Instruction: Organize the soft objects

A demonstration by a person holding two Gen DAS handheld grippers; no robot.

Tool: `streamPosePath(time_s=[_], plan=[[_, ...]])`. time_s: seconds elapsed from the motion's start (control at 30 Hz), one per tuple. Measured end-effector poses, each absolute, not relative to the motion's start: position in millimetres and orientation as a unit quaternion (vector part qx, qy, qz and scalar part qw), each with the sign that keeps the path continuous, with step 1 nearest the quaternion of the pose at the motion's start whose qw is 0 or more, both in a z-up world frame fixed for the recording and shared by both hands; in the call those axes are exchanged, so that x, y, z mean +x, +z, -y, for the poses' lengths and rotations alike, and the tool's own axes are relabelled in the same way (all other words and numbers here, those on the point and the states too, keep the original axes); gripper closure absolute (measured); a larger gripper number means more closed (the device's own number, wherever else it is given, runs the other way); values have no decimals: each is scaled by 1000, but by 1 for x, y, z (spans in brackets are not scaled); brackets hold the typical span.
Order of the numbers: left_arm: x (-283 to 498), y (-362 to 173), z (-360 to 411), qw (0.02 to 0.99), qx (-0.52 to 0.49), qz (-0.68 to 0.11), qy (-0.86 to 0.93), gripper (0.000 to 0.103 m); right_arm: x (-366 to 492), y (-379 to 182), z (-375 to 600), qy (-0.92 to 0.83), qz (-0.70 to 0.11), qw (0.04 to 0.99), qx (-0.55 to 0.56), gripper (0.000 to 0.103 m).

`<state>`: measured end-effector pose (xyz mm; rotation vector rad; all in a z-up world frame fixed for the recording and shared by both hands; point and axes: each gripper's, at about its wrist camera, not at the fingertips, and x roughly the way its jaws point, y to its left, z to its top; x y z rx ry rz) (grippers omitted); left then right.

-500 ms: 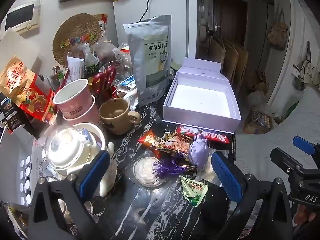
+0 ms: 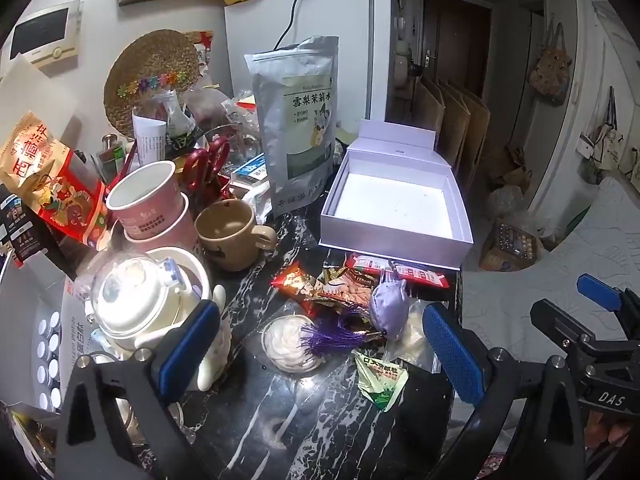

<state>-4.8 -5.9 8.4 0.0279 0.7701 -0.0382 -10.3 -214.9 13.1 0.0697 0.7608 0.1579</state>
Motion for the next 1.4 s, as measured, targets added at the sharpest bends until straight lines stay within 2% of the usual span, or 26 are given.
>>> streamPosePath(time_s=[1.4], plan=[[-11,16,12,929,17,-368,-39,0,-16,19,220,73,-364,928,28,0]])
